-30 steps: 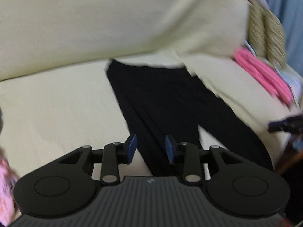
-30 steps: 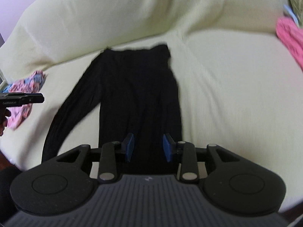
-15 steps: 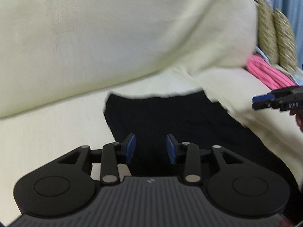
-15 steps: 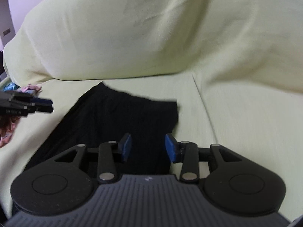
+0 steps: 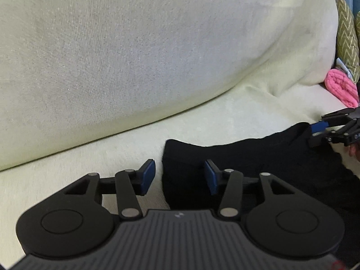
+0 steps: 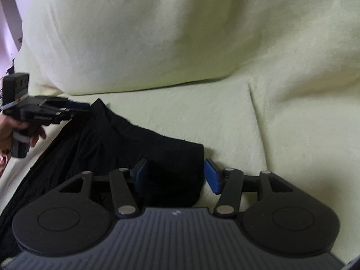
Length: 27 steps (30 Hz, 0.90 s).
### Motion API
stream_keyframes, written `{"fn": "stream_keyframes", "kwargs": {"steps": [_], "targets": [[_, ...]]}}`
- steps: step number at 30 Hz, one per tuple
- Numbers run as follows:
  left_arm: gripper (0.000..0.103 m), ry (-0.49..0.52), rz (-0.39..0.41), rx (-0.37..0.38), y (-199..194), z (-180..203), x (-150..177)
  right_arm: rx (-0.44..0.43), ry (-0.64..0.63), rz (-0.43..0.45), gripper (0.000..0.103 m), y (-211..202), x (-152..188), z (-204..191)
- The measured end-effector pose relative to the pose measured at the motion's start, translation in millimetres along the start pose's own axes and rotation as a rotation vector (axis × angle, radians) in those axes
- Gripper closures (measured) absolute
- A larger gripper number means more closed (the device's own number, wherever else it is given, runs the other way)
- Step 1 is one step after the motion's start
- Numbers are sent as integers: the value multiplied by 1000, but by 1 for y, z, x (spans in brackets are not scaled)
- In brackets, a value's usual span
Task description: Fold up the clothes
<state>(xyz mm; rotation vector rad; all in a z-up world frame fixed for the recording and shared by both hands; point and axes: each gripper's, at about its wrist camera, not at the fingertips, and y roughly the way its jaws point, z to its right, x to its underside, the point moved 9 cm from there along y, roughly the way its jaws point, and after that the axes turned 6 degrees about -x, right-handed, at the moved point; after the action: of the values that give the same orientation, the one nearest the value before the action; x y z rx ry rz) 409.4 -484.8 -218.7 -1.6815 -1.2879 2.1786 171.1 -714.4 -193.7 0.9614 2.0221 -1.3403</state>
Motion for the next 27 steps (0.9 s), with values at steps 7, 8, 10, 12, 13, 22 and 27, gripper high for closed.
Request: {"fn": "stream_keyframes", "kwargs": {"steps": [7,8,10,12,13,22,27], "targets": [[63,-40,-23,64,15,-6,-6,-40,47,29,50,12,-8,7],[70,-30,-20,62,13,-4,-6,-29,50,29,52,12,-9,9],[85,-11,-14,58,10,-1,-5,-3,46,42,84,10,-13,11],[99,17,-5,47,4,4,-2,26,33,71,96,4,-20,10],[100,33,1,39,0,7,-1,40,26,85,98,2,-24,10],[101,37,133,-33,-19,2,-30,176,-42,207,100,-20,-61,8],[100,38,132,-83,-3,-3,-41,281,-76,240,101,-5,-92,17]]}}
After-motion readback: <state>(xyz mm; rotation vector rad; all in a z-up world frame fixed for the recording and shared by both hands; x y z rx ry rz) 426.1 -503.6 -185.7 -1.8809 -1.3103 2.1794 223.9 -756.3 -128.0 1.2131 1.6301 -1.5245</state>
